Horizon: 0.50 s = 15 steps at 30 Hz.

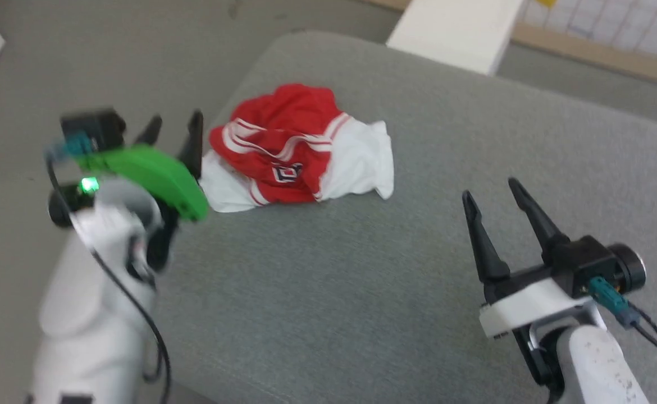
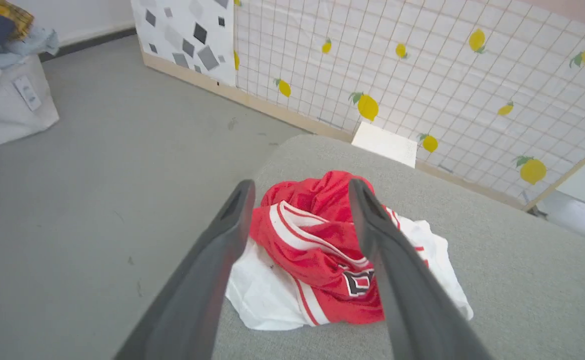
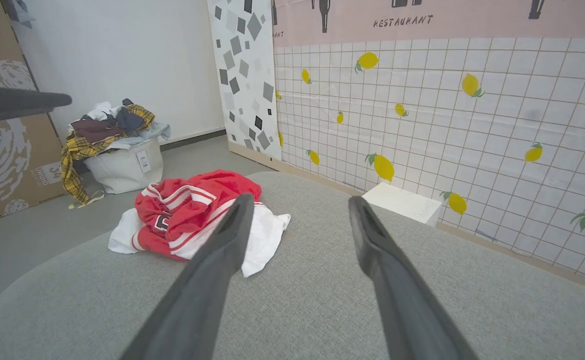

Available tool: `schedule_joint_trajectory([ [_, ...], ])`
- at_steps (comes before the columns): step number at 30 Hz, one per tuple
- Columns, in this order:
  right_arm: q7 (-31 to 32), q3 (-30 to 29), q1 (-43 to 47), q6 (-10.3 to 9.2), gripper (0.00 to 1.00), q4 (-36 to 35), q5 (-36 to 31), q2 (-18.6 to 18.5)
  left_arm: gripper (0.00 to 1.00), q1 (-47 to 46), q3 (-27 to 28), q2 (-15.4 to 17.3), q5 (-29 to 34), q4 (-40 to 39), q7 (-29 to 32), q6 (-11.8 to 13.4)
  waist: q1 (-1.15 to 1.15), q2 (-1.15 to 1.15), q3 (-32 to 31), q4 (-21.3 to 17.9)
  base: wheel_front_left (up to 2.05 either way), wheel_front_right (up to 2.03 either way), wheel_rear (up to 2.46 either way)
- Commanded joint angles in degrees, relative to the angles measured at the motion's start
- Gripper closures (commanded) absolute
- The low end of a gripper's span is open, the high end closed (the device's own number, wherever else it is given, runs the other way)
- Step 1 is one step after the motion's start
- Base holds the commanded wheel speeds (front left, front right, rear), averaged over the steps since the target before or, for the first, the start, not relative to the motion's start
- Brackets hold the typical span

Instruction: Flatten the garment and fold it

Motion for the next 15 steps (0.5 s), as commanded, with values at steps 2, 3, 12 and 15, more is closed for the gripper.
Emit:
schedule_joint_trajectory([
  [2, -0.31, 0.79, -2.63, -0.09, 0.00, -0.23, -0.46, -0.08, 0.00, -5.06, 1.14, 1.25, -3.34, 3.71, 5.57, -1.25, 0.00, 0.00, 12.60, -10.81, 0.00, 0.00, 0.00],
  [3, -0.55, 0.90, -3.33, -0.09, 0.00, -0.07, -0.53, -0.08, 0.00, -6.59, 1.67, 1.48, -4.55, 5.14, 7.59, -1.39, 0.00, 0.00, 13.62, -11.71, 0.00, 0.00, 0.00],
  [12, -3.11, 1.18, -9.03, -0.09, 0.00, 1.24, 1.18, -0.08, 0.00, -11.66, 8.41, 5.65, -13.33, 13.04, 26.02, 5.05, 0.00, 0.00, 22.71, -20.57, 0.00, 0.00, 0.00],
  [15, -3.84, 0.56, -9.53, -0.09, 0.00, 2.14, 1.71, -0.08, 0.00, -9.53, 8.27, 6.42, -13.82, 13.76, 30.71, 7.25, 0.00, 0.00, 23.68, -21.64, 0.00, 0.00, 0.00],
])
